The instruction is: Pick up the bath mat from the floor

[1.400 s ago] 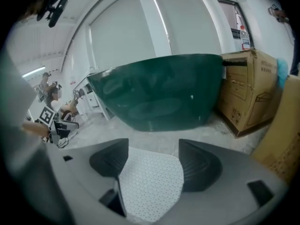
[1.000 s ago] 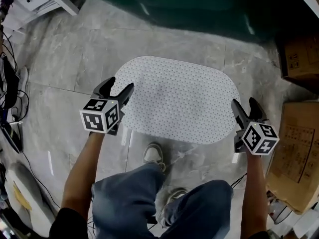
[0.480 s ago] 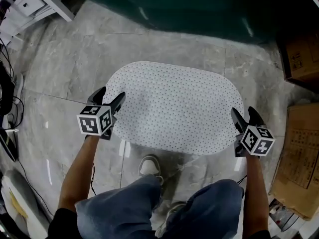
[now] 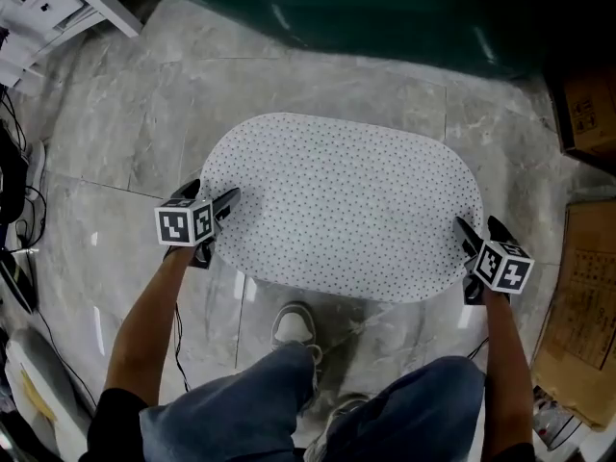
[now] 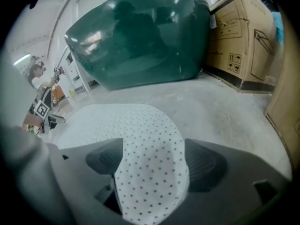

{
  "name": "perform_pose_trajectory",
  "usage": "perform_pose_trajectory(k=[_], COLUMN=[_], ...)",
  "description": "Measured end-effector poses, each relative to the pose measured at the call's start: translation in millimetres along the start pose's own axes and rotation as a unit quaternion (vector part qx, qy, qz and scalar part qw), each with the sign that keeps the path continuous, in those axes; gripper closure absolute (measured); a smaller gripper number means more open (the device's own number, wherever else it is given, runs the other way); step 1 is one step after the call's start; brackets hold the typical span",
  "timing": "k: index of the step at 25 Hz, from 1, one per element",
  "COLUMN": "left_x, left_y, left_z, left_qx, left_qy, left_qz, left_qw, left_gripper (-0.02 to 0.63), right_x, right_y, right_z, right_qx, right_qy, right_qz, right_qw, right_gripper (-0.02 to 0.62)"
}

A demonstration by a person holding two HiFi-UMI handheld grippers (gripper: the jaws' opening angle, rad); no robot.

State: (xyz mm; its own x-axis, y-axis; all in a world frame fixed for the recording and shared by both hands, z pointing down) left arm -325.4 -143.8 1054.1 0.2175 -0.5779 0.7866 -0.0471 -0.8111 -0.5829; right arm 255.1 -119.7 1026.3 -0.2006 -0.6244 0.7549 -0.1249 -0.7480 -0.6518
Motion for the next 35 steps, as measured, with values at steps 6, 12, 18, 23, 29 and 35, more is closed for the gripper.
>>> perform_pose_trajectory(k=[6, 12, 18, 23, 29, 35], left_x=[9, 6, 15, 14, 12, 11], left_y=[-13, -12, -16, -16, -15, -16], left_z=[-17, -38, -29, -22, -26, -17], left_qx=[0.001, 0.012, 0.0, -0.003, -0.006, 0.0], left_qy=[0.018, 0.031, 0.021, 0.023, 0.033, 0.033], left_qz=[-0.024, -0.039, -0.041, -0.03, -0.035, -0.029], left_qw=[0.9996, 0.9987, 0.9989, 0.9993, 0.9988, 0.999], left_gripper=[0.133, 0.129, 0.141, 0.196, 0.285, 0.365], right_x=[8, 24, 24, 24, 26, 28], right_y=[-18, -36, -45, -42, -41, -36], right_z=[13, 12, 21, 18, 14, 1], right_qx=[-0.001, 0.021, 0.004, -0.005, -0.009, -0.026], right_qy=[-0.013, -0.02, -0.043, -0.04, -0.032, -0.017], right_qz=[-0.047, -0.086, -0.104, -0.109, -0.115, -0.105], right_qw=[0.999, 0.996, 0.994, 0.993, 0.993, 0.994], right_gripper=[0.147, 0.141, 0.156, 0.185, 0.227, 0.339])
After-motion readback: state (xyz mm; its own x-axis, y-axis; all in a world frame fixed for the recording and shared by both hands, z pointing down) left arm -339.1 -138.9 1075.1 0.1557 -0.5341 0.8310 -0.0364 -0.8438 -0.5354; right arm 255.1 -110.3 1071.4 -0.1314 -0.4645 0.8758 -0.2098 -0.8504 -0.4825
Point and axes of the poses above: the fingertips, and each gripper's own axes: x forward along the fingers, z to its right, y out of its top, the point moved 3 cm from there along -x, backward along the fingers, and after that the axes turned 7 degrees about -x, right-handed, at the moved point
